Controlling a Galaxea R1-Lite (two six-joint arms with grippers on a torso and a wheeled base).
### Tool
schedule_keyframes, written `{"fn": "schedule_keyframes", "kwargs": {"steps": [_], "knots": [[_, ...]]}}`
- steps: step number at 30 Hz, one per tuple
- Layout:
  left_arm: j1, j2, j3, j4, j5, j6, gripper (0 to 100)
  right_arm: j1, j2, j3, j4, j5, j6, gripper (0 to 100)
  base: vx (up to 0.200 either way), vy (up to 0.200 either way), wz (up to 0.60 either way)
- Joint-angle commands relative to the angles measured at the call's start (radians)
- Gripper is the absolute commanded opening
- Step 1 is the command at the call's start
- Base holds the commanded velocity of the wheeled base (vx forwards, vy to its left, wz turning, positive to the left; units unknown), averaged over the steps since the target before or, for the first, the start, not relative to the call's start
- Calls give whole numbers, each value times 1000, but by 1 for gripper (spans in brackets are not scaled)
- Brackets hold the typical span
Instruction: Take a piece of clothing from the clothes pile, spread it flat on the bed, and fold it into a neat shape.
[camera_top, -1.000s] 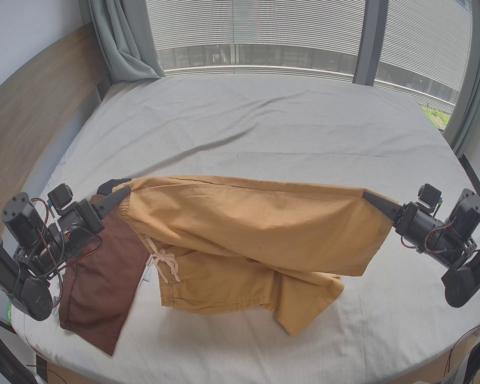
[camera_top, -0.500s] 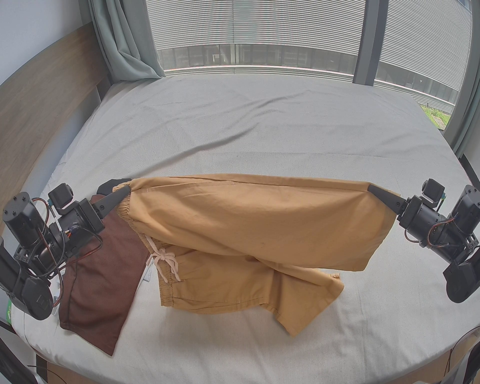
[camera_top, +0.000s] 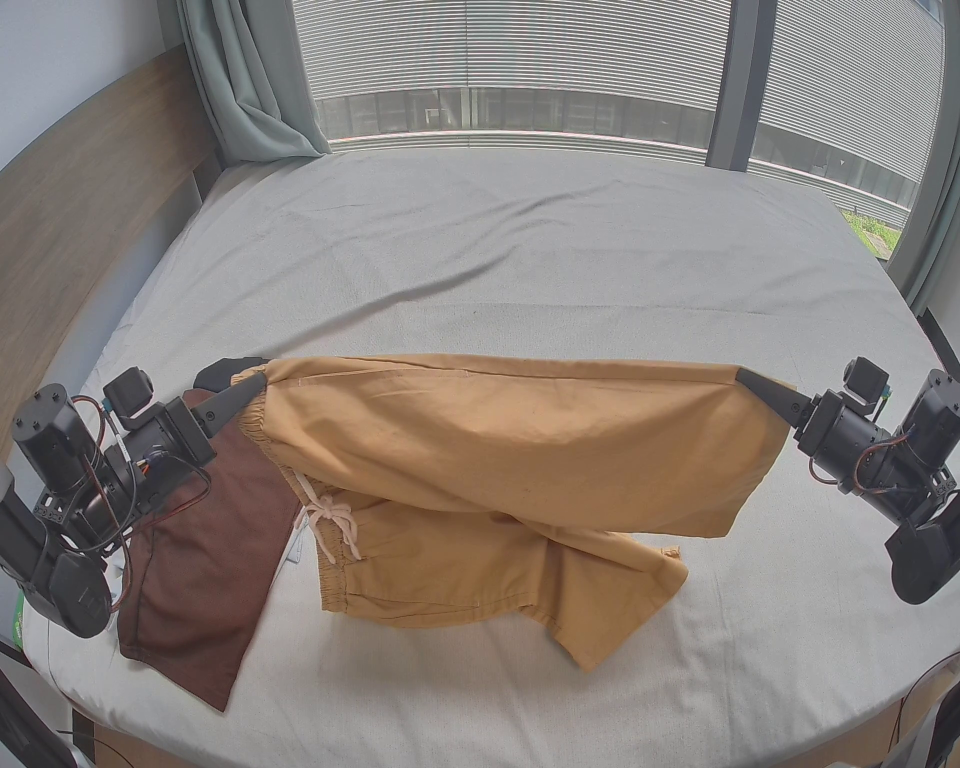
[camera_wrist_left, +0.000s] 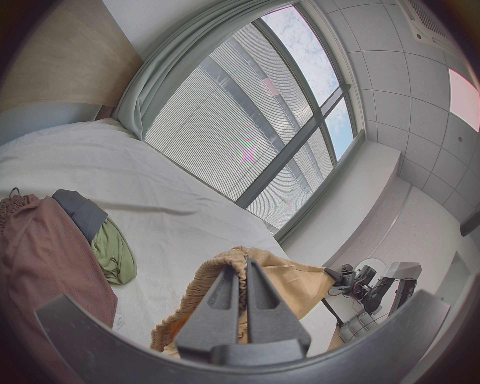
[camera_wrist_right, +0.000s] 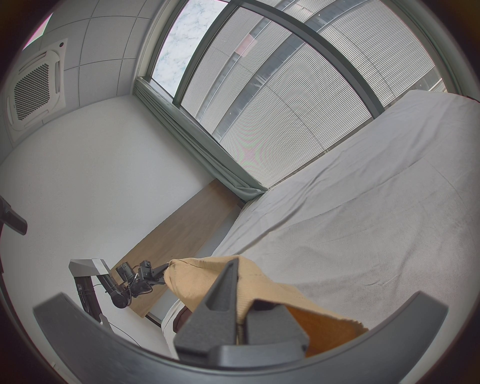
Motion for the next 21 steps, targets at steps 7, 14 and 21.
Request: {"fn": "schedule_keyframes", "kwargs": {"steps": [7, 14, 21], "knots": [[-21, 24, -21, 0, 4, -1, 0, -10, 64, -47, 0, 0, -3, 0, 0, 0, 0], [-21, 94, -53, 0, 36, 42, 0, -30, 129, -139, 0, 0, -3, 0, 0, 0, 0], [-22, 116, -91, 0, 47, 41, 0, -30, 179, -192, 0, 0, -3, 0, 0, 0, 0]]}}
